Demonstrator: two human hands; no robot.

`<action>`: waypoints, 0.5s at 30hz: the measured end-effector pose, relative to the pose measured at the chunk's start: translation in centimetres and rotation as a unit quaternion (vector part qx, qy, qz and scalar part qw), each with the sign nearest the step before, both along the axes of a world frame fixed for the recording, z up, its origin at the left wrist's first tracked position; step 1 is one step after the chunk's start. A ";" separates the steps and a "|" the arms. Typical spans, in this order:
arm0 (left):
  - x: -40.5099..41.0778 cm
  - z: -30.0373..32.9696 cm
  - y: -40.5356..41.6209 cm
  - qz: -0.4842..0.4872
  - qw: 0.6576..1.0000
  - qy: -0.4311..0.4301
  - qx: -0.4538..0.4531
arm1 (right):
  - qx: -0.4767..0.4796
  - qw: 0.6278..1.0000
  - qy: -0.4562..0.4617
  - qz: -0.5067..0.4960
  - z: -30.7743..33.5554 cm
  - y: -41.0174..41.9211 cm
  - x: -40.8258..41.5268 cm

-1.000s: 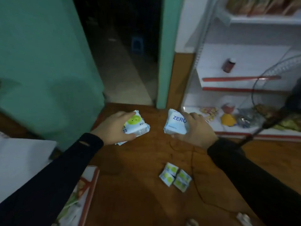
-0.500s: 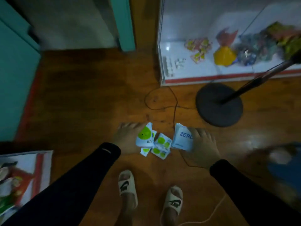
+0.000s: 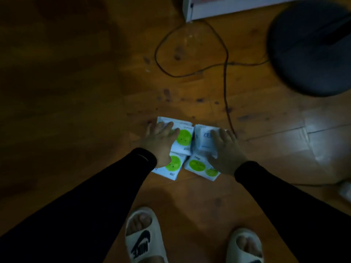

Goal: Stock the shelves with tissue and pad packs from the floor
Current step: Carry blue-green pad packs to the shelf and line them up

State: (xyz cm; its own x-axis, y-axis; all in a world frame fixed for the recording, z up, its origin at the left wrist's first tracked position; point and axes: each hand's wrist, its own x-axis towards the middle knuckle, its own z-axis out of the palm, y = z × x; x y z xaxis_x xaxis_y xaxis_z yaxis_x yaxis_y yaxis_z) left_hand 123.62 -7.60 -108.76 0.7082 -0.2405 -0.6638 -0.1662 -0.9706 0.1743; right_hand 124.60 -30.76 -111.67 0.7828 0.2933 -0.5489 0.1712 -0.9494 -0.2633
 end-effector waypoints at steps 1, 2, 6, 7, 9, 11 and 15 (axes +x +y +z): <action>-0.3 -0.5 -0.1 0.013 1.000 0.020 -0.004 | -0.001 1.000 0.014 0.003 -0.8 0.0 -0.4; -0.5 -0.6 -0.2 0.029 0.999 0.025 -0.014 | -0.001 1.000 0.020 0.000 -0.9 0.0 -0.7; -0.6 3.6 0.1 0.043 0.999 -0.012 -0.024 | 0.001 1.000 0.019 0.017 4.9 0.0 -0.1; -0.3 5.8 0.4 0.047 0.998 -0.029 -0.022 | 0.006 1.000 0.003 0.026 7.4 0.1 0.3; 0.3 11.2 1.2 0.074 0.994 -0.070 -0.025 | 0.019 0.998 -0.031 0.049 13.5 0.6 1.5; 0.9 18.0 2.2 0.107 0.987 -0.117 -0.039 | 0.026 0.994 -0.066 0.084 20.6 1.4 3.1; 0.5 34.4 5.7 0.212 0.956 -0.197 -0.044 | 0.081 0.977 -0.139 0.142 37.1 4.8 5.9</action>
